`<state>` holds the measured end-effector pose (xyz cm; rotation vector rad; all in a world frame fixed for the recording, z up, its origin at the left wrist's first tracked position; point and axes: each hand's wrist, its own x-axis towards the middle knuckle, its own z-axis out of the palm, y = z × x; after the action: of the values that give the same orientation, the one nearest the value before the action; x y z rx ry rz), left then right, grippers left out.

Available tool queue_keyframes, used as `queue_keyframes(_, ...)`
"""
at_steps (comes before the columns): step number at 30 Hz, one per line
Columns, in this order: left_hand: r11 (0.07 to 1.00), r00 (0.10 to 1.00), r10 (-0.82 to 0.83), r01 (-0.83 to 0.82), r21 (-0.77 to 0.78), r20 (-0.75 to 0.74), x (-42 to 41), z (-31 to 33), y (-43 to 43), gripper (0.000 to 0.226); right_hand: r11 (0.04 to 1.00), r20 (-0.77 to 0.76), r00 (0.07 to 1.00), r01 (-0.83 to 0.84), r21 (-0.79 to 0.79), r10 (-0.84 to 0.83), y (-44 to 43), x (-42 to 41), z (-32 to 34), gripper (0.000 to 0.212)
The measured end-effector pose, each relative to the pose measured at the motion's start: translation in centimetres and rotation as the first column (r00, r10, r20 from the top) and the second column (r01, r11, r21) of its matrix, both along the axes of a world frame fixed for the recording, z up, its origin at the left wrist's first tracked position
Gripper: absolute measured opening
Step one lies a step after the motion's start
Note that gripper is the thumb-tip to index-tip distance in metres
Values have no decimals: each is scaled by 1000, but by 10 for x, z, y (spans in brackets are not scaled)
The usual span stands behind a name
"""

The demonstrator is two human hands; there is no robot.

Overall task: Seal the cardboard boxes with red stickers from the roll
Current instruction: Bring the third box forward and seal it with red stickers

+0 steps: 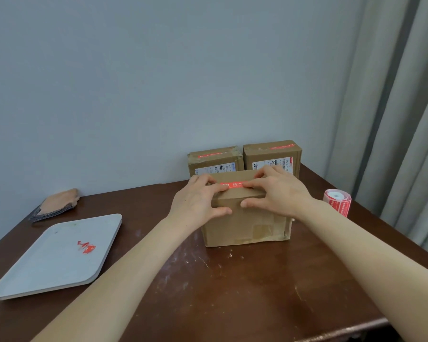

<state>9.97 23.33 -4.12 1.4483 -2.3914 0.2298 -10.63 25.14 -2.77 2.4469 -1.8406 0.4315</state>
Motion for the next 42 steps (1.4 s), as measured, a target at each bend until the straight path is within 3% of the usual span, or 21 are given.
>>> queue_keyframes(15,999,998,23,-21,-42,55,-1,9,5,61,997,19,997,74,17,-75,2,-2,5,69)
queue_keyframes(22,1000,996,5,-3,17,-85,9,4,9,59,998,20,998,60,7,-60,4,-4,4,70)
queue_keyframes(28,1000,1000,-2,2,17,0,3,6,7,59,998,-15,998,64,15,-63,4,-1,5,66)
queue_keyframes(42,999,999,8,-6,-52,36,3,7,5,58,997,25,997,77,31,-78,4,-2,5,68)
